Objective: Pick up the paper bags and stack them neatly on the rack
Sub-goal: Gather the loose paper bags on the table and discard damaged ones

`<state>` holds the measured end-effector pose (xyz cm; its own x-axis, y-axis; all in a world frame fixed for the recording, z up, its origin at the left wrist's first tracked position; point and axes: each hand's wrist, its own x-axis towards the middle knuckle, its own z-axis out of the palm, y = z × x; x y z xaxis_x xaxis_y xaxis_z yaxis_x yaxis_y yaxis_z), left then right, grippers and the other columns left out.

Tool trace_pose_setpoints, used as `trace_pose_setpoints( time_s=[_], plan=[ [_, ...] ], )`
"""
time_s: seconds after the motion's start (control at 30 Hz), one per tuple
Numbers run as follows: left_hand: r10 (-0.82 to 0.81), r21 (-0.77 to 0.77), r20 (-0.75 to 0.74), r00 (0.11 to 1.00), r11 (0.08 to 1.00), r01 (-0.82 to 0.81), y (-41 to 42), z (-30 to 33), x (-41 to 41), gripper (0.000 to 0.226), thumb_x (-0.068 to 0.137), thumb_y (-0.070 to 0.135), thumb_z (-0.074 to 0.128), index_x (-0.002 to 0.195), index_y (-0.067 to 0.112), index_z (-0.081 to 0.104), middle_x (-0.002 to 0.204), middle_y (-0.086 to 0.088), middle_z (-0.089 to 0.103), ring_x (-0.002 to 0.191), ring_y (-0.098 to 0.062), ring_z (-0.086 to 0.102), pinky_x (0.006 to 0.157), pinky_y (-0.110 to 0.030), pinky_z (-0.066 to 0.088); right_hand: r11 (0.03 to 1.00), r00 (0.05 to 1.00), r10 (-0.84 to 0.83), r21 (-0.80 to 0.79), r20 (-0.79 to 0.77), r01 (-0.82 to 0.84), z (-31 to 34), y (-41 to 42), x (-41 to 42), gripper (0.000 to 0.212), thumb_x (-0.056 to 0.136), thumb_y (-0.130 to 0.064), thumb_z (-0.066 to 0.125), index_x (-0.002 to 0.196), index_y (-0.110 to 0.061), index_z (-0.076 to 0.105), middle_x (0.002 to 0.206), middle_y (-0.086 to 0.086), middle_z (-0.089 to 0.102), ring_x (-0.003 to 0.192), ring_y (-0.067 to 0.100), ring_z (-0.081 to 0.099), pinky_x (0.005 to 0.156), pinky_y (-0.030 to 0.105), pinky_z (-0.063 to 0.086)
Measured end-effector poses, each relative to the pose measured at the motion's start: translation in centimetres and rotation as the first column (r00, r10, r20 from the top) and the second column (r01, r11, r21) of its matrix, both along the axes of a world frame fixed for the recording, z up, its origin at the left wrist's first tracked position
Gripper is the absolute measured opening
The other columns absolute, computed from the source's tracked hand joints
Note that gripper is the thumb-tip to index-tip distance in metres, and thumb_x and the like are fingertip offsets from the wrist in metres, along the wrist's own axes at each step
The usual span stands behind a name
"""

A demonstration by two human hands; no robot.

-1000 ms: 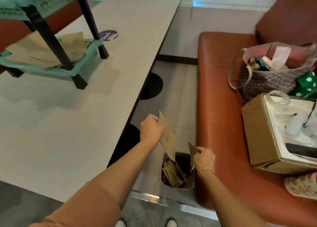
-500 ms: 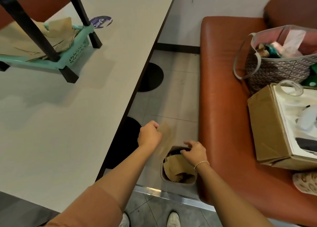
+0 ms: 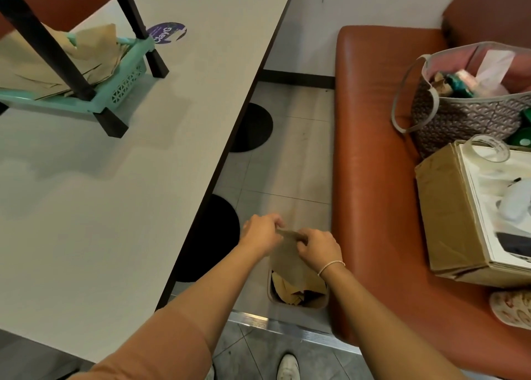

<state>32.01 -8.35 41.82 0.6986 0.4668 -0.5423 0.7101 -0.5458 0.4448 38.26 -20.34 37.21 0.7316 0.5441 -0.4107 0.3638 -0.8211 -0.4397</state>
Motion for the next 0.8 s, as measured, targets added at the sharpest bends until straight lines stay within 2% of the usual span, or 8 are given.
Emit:
trace_pose_setpoints(
  time_s=[0.1,0.27,0.4,0.57,0.67,0.8],
  plan=[
    [-0.041,0.012,-0.047,0.998,0.999,0.042,0.5,-0.4,0.0,0.045,0.090,0.026,0.061,0.132,0.022,0.045,0.133,-0.008,0.046,0.129,-0.025,0.035,0.109,-0.038,0.032,0.989,0.994,-0.098,-0.120,-0.047,0.091,-1.6,-1.1,-0.3,0.030,0.090,-0.011,0.040,0.106,-0.012,0.065,0.103,0.014,0.065,0.095,0.033,0.060,0.074,0.033,0.048],
    [0.007,0.027,-0.015,1.000,1.000,-0.007,1.8,-1.1,-0.2,0.046,0.093,0.027,0.056,0.136,0.016,0.042,0.138,-0.008,0.042,0.131,-0.024,0.032,0.104,-0.036,0.036,0.964,0.959,-0.228,-0.176,-0.167,0.198,-4.8,-2.6,-0.8,0.030,0.091,-0.010,0.040,0.109,-0.009,0.064,0.109,0.017,0.064,0.098,0.032,0.059,0.076,0.031,0.047],
    [0.019,0.027,-0.035,0.999,0.999,-0.018,2.0,-1.5,-0.4,0.052,0.093,0.031,0.057,0.138,0.015,0.039,0.139,-0.010,0.039,0.131,-0.026,0.030,0.104,-0.038,0.036,0.960,0.953,-0.215,-0.224,-0.213,0.167,-6.2,-2.7,-1.5,0.033,0.092,-0.020,0.049,0.122,-0.008,0.057,0.118,0.014,0.061,0.108,0.029,0.058,0.085,0.030,0.047],
    [0.006,0.015,-0.040,0.999,1.000,-0.005,1.8,-1.1,-0.3,0.049,0.093,0.030,0.056,0.138,0.014,0.041,0.140,-0.010,0.038,0.132,-0.026,0.030,0.105,-0.038,0.035,0.967,0.973,-0.146,-0.233,-0.176,0.103,-5.8,-2.2,-1.4,0.030,0.090,-0.007,0.040,0.110,-0.006,0.063,0.111,0.014,0.064,0.103,0.028,0.059,0.075,0.025,0.044],
    [-0.003,0.014,-0.026,1.000,1.000,0.003,1.7,-0.1,0.1,0.049,0.093,0.030,0.056,0.137,0.014,0.041,0.140,-0.010,0.039,0.133,-0.027,0.029,0.107,-0.039,0.035,0.971,0.975,-0.157,-0.205,-0.157,0.123,-4.5,-1.9,-0.6,0.034,0.089,-0.006,0.040,0.111,-0.007,0.066,0.111,0.013,0.065,0.103,0.027,0.060,0.084,0.029,0.050],
    [0.004,0.005,0.010,1.000,1.000,-0.004,2.1,1.9,0.5,0.046,0.094,0.029,0.055,0.135,0.014,0.043,0.140,-0.010,0.038,0.131,-0.026,0.033,0.103,-0.036,0.038,0.978,0.980,-0.154,-0.159,-0.123,0.133,-2.1,-1.2,0.4,0.035,0.090,-0.009,0.041,0.112,-0.012,0.067,0.111,0.011,0.066,0.102,0.025,0.061,0.086,0.029,0.051]
  ],
)
